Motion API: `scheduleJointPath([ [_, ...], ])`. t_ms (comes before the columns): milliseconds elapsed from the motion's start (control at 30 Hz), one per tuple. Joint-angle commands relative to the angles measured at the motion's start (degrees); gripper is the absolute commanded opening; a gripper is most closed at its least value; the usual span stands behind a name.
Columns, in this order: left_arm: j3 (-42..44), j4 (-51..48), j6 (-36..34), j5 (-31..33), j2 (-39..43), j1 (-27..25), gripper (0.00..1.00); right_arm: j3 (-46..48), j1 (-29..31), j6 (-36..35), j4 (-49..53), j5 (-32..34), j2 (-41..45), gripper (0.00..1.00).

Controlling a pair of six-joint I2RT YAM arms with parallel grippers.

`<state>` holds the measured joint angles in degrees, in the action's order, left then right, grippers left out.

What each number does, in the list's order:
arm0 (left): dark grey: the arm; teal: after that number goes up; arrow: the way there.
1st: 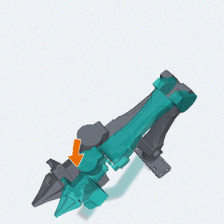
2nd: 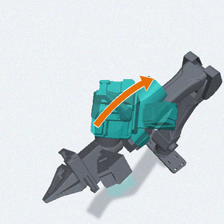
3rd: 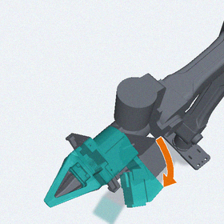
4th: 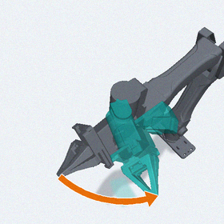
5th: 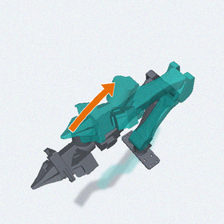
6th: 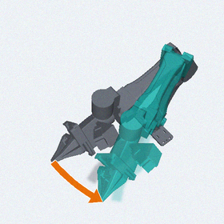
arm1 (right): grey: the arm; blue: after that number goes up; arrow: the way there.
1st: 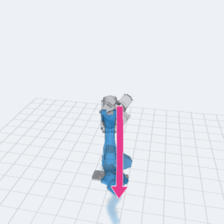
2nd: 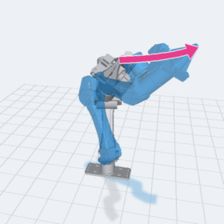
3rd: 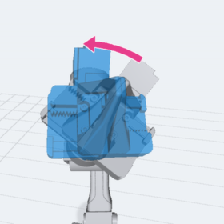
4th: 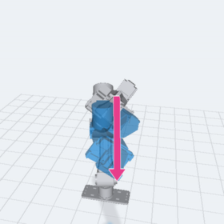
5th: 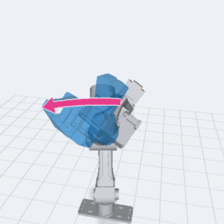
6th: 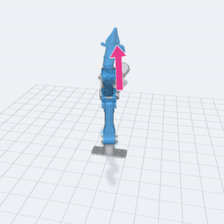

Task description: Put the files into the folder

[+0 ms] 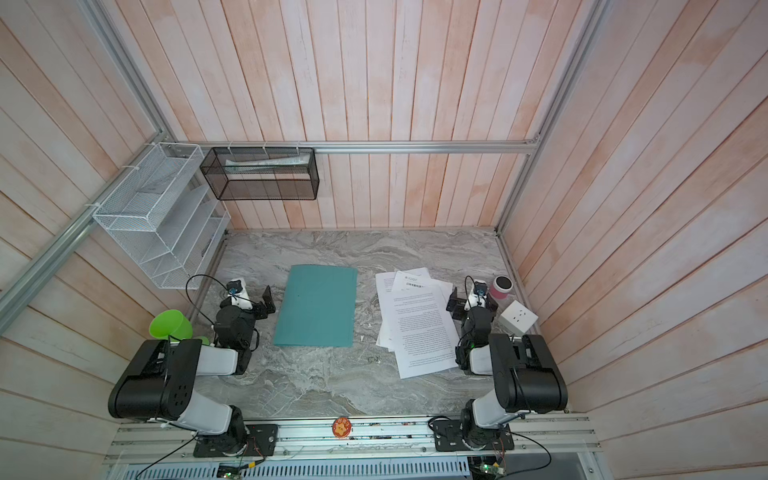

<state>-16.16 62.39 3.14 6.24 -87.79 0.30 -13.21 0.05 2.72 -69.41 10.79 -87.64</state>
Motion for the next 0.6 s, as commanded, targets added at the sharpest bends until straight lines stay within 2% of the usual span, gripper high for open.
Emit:
scheduleJointPath([
  [0, -0.5, 0.2, -0.8, 0.4, 0.0, -0.3, 1.00, -0.5, -0.3, -0.3, -0.2, -0.3, 0.3, 0.98],
  [567, -0.5, 0.2, -0.5, -0.4, -0.1, 0.1, 1.00, -0.6, -0.3, -0.3, -0.3, -0.3, 0.3, 0.98],
])
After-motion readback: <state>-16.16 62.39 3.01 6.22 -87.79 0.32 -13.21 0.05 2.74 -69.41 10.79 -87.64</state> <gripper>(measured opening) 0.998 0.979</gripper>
